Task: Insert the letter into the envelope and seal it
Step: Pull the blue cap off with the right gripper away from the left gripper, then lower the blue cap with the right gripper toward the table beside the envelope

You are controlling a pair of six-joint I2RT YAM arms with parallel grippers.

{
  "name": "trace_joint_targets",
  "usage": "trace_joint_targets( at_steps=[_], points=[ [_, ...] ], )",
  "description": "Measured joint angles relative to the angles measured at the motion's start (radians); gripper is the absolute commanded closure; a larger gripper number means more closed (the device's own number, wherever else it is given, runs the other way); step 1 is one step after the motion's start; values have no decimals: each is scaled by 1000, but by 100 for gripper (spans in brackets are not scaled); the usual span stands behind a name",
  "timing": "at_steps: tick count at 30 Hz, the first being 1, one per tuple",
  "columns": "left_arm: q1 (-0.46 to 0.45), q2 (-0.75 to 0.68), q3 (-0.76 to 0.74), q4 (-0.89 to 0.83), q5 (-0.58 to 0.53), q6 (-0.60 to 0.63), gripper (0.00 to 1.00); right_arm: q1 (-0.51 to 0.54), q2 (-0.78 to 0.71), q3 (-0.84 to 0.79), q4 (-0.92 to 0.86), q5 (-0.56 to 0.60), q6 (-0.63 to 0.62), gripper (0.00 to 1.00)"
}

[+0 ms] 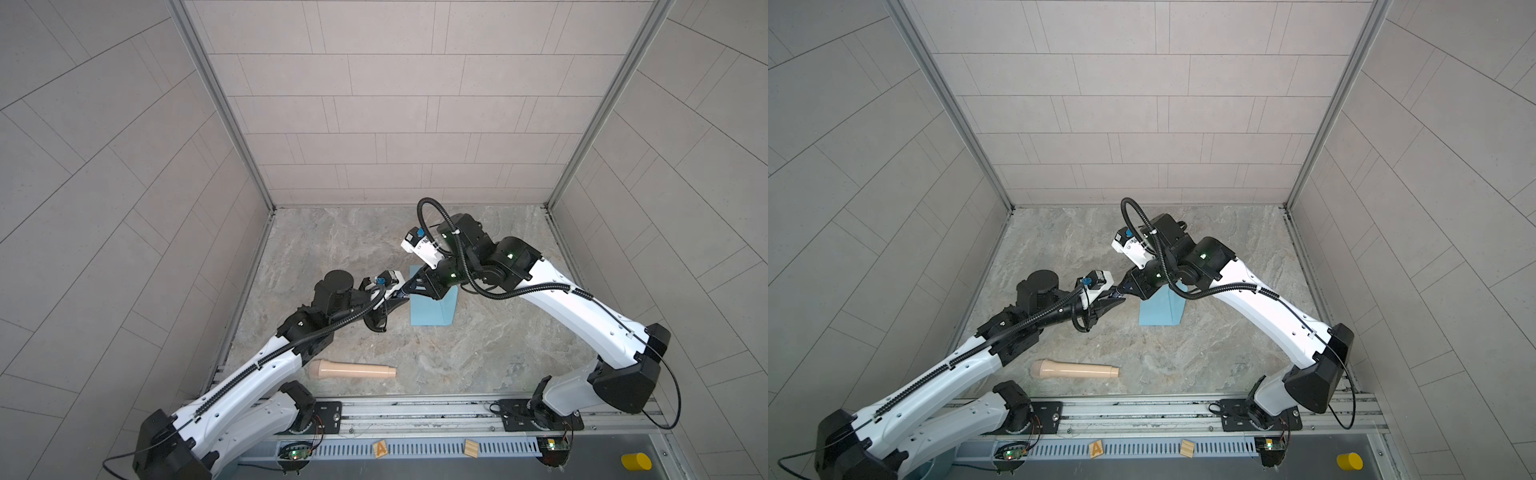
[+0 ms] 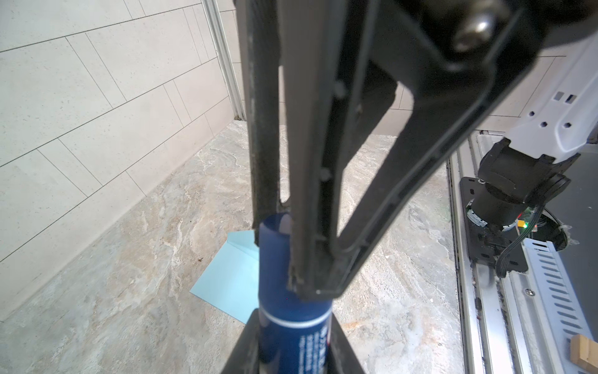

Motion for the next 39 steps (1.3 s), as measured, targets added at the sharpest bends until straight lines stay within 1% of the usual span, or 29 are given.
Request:
trace_joint_targets(
  at_steps=[18, 23, 28, 34, 39],
  points=[
    [-19, 25, 27, 23, -17, 12, 100, -57, -16, 22, -51, -67, -45, 97],
    [-19, 29, 32, -1, -26, 19, 100, -76, -23, 31, -55, -73, -48, 97],
    [-20, 29, 31, -64, -26, 28, 100, -118, -51, 54, -51, -35, -48, 96],
    [-20, 29, 31, -81, -26, 31, 100, -134, -61, 58, -47, -14, -51, 95],
    [-20, 26, 31, -82, -36, 29, 100, -195, -53, 44, -47, 57, -60, 95]
  ],
)
